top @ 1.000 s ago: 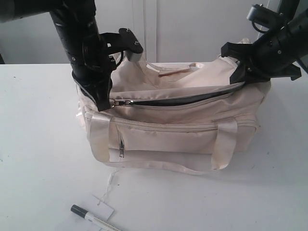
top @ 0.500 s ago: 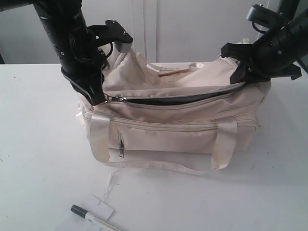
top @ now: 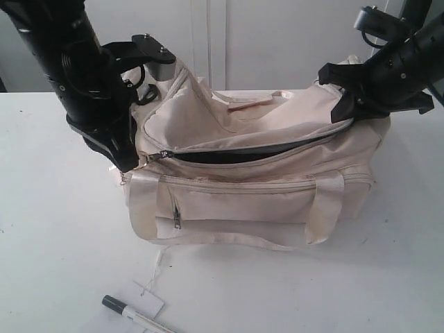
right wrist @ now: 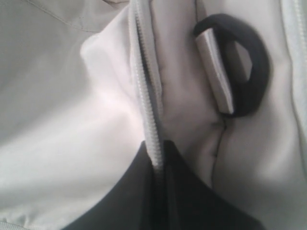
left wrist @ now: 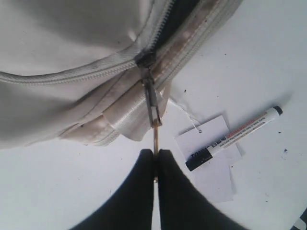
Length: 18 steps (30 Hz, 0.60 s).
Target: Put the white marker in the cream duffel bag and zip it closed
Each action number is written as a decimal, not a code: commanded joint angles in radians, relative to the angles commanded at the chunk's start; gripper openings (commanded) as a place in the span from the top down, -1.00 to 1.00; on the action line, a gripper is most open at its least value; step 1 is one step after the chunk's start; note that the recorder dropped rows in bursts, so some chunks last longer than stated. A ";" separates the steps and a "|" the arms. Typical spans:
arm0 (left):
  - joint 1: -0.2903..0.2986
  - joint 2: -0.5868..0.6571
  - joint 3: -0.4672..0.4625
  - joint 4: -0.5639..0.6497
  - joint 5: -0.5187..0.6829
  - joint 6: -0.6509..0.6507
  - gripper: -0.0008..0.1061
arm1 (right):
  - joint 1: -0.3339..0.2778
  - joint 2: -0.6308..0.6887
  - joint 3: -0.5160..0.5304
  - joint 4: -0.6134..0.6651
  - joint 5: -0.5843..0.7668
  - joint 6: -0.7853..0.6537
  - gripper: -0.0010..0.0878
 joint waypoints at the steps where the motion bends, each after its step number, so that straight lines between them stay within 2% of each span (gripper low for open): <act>1: 0.000 -0.009 0.008 -0.003 0.000 0.000 0.99 | 0.000 0.000 0.000 0.000 0.000 -0.002 0.98; 18: 0.000 -0.066 0.032 -0.055 0.000 0.000 0.99 | 0.002 0.000 0.000 0.000 0.000 -0.004 0.98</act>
